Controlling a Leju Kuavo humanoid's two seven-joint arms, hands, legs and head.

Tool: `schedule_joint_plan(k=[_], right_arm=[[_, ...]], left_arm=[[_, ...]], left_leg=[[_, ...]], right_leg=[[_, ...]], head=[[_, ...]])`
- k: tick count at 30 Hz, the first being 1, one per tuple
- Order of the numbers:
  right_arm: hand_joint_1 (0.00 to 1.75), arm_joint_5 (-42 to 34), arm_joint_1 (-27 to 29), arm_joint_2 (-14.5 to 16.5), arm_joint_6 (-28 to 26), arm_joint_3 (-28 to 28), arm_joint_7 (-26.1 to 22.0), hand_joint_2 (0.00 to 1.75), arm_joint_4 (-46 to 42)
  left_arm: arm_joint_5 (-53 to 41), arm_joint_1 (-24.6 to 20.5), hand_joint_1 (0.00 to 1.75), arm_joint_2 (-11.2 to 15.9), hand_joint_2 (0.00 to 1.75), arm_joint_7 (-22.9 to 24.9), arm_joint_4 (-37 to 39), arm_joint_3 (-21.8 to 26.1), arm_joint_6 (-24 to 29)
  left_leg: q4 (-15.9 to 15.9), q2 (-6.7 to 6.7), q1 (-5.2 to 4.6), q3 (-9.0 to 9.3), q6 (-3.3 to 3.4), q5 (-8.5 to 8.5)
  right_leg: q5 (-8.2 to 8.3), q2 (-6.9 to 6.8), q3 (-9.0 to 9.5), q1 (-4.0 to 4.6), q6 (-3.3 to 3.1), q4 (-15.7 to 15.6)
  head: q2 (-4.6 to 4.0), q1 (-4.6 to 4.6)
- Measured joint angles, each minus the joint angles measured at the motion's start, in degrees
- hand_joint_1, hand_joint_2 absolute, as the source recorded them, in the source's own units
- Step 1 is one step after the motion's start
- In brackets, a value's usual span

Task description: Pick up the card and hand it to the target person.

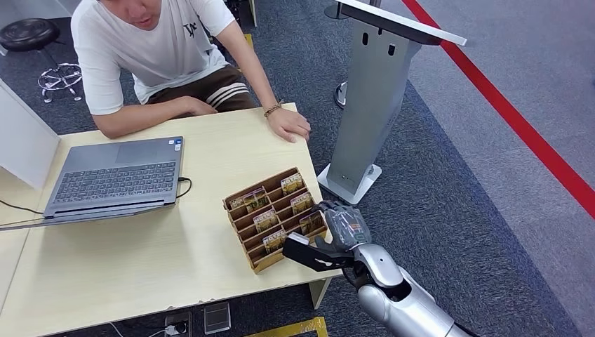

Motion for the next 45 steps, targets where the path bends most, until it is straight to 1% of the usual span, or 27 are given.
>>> schedule_joint_plan(k=[2, 4, 5, 7, 11, 15, 17, 19, 24, 29, 32, 33, 36, 39, 45], right_arm=[[0.53, -0.1, 0.0, 0.0, -0.1, 0.0, -0.1, 1.75, 0.3], [0.57, -0.1, 0.1, 0.1, -0.3, 0.0, -0.1, 1.75, 0.7], [0.62, -0.1, 0.1, 0.1, -0.4, 0.0, -0.1, 1.75, 0.8], [0.75, -0.1, 0.1, 0.2, -0.4, 0.0, -0.1, 1.75, 1.1], [1.10, -0.1, 0.0, 0.3, -0.7, 0.0, -0.2, 1.75, 1.5], [1.36, -0.1, -0.2, 0.3, -0.9, 0.0, -0.3, 1.75, 1.8], [1.40, -0.3, -0.3, 0.3, -1.0, 0.0, -0.4, 1.75, 2.0], [1.40, -0.4, -0.3, 0.4, -1.1, 0.0, -0.5, 1.75, 2.1], [1.47, -0.5, -0.4, 0.6, -1.5, 0.0, -0.7, 1.75, 2.5], [1.49, -0.7, -0.4, 0.7, -1.6, 0.0, -0.8, 1.75, 2.6], [1.49, -0.7, -0.4, 0.7, -1.6, 0.0, -0.9, 1.75, 2.7], [1.49, -0.7, -0.4, 0.8, -1.7, 0.0, -1.0, 1.75, 2.7], [1.49, -0.8, -0.5, 0.9, -1.7, 0.0, -1.1, 1.75, 2.9], [1.48, -0.8, -0.5, 1.0, -1.7, 0.0, -1.3, 1.75, 3.0], [1.48, -0.8, -0.5, 1.1, -1.9, 0.0, -1.4, 1.75, 3.1]], left_arm=[[0.0, 0.0, 0.00, 0.0, 1.75, 0.0, 0.0, 0.0, 0.0], [0.0, 0.0, 0.00, 0.0, 1.75, 0.0, 0.0, -0.1, 0.0], [0.0, 0.0, 0.00, 0.0, 1.75, 0.0, 0.0, -0.1, 0.0], [0.0, 0.0, 0.00, 0.0, 1.75, 0.0, 0.0, -0.1, 0.1], [0.0, 0.0, 0.00, 0.0, 1.75, 0.0, 0.0, -0.1, 0.3], [0.0, 0.0, 0.00, 0.0, 1.75, 0.2, 0.0, -0.1, 0.4], [0.0, 0.0, 0.00, 0.0, 1.75, 0.2, 0.0, -0.1, 0.4], [0.0, 0.0, 0.00, 0.0, 1.75, 0.2, 0.0, -0.1, 0.4], [0.0, 0.0, 0.00, -0.1, 1.75, 0.2, 0.0, -0.1, 0.4], [0.0, 0.0, 0.00, -0.1, 1.75, 0.2, 0.0, -0.2, 0.5], [0.0, 0.0, 0.00, -0.1, 0.44, 0.2, 0.0, -0.2, 0.5], [0.0, 0.0, 0.00, -0.1, 0.44, 0.2, 0.0, -0.2, 0.5], [0.0, 0.0, 0.00, 0.0, 1.75, -0.3, 0.0, -0.2, -1.3], [0.0, 0.0, 0.00, 0.0, 1.75, -0.9, 0.0, -0.2, -3.1], [-0.1, 0.0, 0.00, 0.1, 1.75, -1.3, 0.0, -0.2, -2.8]], left_leg=[[0.0, 0.00, 0.00, 0.00, 0.00, 0.00], [0.0, 0.00, 0.00, 0.00, 0.00, 0.00], [0.0, 0.00, 0.00, 0.00, 0.00, 0.00], [0.0, 0.00, 0.00, 0.00, 0.00, 0.00], [0.0, 0.00, 0.00, 0.01, 0.00, 0.00], [0.0, 0.01, 0.00, 0.01, 0.00, 0.00], [0.0, 0.00, 0.00, 0.01, 0.00, 0.00], [0.0, 0.00, 0.00, 0.01, 0.00, 0.00], [0.0, 0.01, 0.00, 0.02, 0.00, 0.00], [0.0, 0.01, 0.00, 0.03, 0.00, 0.00], [0.0, 0.02, 0.00, 0.04, 0.00, 0.00], [0.0, 0.02, 0.00, 0.04, 0.00, 0.00], [0.0, 0.02, 0.00, 0.05, 0.00, 0.00], [0.0, 0.02, 0.00, 0.06, 0.00, 0.00], [0.0, 0.03, 0.01, 0.06, 0.00, 0.00]], right_leg=[[0.00, 0.00, 0.00, 0.00, 0.00, 0.0], [0.00, 0.00, 0.00, 0.00, 0.00, 0.0], [0.00, 0.00, 0.00, 0.00, 0.00, 0.0], [0.00, 0.00, 0.00, 0.00, 0.00, 0.0], [0.00, 0.00, 0.01, 0.00, 0.00, 0.0], [0.00, 0.01, 0.01, 0.00, 0.00, 0.0], [0.00, 0.00, 0.01, 0.00, 0.00, 0.0], [0.00, 0.00, 0.01, 0.00, 0.00, 0.0], [0.00, 0.01, 0.01, 0.00, 0.00, 0.0], [0.00, 0.01, 0.03, 0.00, 0.00, 0.0], [0.00, 0.01, 0.03, 0.00, 0.00, 0.0], [0.00, 0.01, 0.03, 0.00, 0.00, 0.0], [0.00, 0.01, 0.04, 0.00, 0.00, 0.0], [0.00, 0.02, 0.04, 0.00, 0.00, 0.0], [0.00, 0.02, 0.04, 0.01, 0.00, 0.0]], head=[[0.00, -0.01], [0.00, -0.03], [0.00, -0.04], [0.00, -0.05], [0.00, -0.03], [0.00, -0.01], [0.00, -0.01], [0.00, -0.01], [0.00, -0.05], [0.00, -0.03], [0.00, -0.01], [0.00, 0.00], [0.00, -0.02], [0.00, -0.04], [0.00, -0.03]])
